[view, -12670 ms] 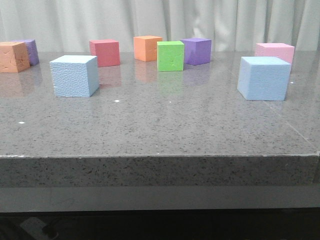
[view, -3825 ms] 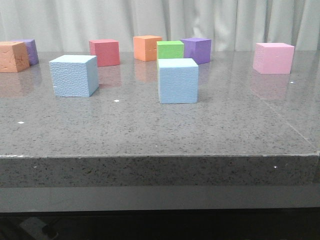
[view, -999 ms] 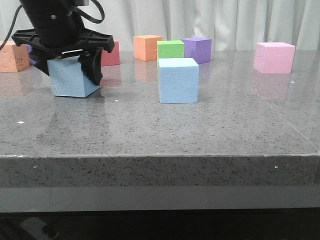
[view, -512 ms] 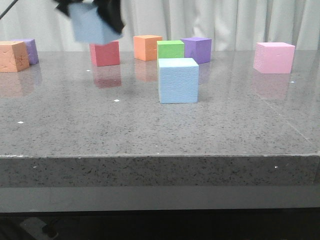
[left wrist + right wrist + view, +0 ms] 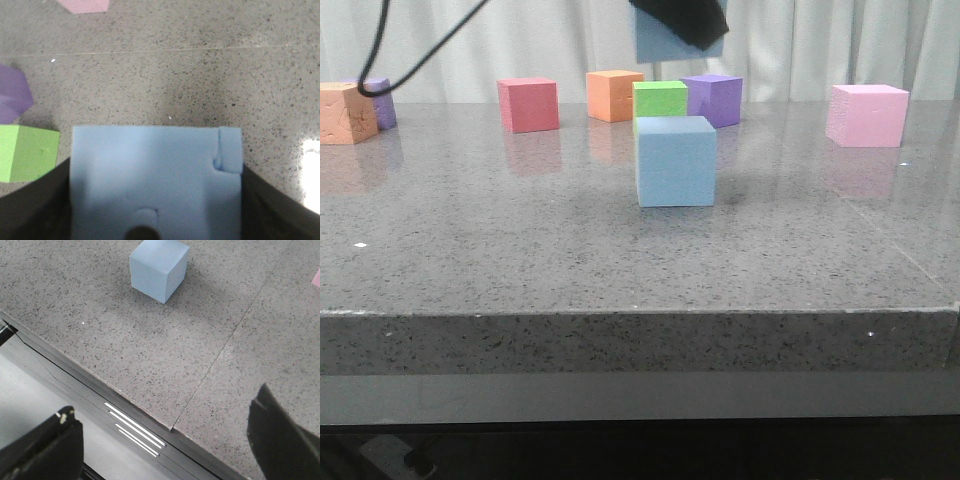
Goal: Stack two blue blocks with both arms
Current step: 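Carry the held cube over the placed blue cube and lower it on top, then open the left gripper to release the cube on the stack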
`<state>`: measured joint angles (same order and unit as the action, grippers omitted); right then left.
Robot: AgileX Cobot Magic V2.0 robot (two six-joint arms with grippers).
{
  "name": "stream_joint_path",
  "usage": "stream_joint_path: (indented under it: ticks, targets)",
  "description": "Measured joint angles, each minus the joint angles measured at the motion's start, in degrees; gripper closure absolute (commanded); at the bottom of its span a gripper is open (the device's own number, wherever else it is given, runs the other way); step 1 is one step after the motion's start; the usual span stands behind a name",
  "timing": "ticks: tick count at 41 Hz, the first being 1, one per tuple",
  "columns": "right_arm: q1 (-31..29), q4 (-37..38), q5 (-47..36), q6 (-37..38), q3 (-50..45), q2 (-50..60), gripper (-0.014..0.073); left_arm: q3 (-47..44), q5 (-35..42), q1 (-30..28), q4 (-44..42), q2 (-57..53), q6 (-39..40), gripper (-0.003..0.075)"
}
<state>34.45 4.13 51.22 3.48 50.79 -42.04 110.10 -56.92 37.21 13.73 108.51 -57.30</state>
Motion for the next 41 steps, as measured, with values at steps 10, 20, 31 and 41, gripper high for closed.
stream_joint_path:
  ticks: [10,20,31,41]
  targets:
    - [0.00,0.00,0.00,0.00,0.00,0.00,-0.0070,0.00,-0.85,0.00,-0.11,3.14,-1.79,0.0462]
    - [0.00,0.00,0.00,0.00,0.00,0.00,-0.0070,0.00,-0.97,0.00,-0.11,3.26,-1.79,0.0399]
    - [0.00,0.00,0.00,0.00,0.00,0.00,-0.0070,0.10,-1.09,0.00,0.82,3.71,-1.79,0.0344]
    - [0.00,0.00,0.00,0.00,0.00,0.00,-0.0070,0.10,-1.09,0.00,0.82,4.80,-1.79,0.0195]
